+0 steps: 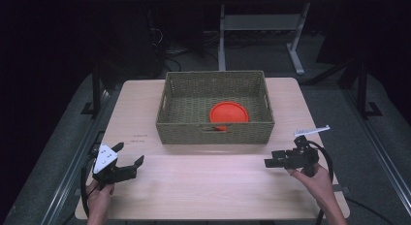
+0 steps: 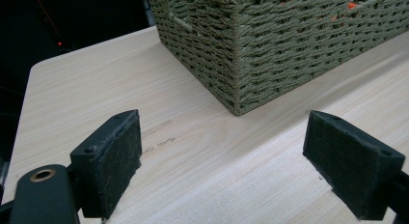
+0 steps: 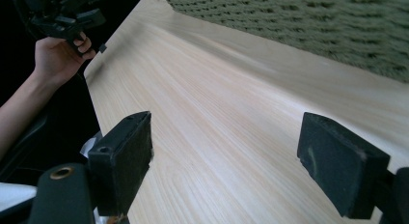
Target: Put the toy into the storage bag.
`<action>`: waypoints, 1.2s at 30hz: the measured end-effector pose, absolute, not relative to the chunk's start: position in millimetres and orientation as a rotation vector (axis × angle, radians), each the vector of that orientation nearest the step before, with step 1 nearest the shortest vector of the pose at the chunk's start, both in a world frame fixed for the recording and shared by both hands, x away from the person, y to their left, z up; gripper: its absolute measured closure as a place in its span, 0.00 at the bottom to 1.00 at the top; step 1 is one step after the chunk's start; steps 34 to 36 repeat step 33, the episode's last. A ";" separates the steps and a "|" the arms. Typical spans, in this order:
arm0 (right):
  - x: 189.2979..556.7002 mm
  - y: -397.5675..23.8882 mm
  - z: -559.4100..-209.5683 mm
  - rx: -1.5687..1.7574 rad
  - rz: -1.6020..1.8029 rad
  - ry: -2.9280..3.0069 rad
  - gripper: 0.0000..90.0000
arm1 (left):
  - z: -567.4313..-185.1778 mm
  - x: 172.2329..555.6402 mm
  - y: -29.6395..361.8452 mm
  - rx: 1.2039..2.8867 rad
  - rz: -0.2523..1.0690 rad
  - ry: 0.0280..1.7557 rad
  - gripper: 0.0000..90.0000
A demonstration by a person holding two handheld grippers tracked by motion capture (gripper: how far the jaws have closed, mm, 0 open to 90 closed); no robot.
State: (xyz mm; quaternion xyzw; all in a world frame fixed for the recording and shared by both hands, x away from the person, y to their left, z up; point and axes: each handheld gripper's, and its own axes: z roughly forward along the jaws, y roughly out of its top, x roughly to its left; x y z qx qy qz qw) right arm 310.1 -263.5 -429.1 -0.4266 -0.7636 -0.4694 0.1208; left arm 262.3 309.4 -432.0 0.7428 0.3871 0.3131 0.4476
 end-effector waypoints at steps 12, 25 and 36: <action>294.6 -279.1 -441.7 -1.252 -1.394 -2.215 0.22 | -431.9 262.2 308.3 1.840 0.770 0.953 0.14; 274.7 -308.0 -454.8 -1.331 -1.468 -2.198 0.21 | -431.7 263.8 306.8 1.854 0.725 0.942 0.14; 257.9 -323.7 -464.9 -1.355 -1.597 -2.150 0.21 | -432.3 264.6 300.6 1.878 0.744 0.926 0.14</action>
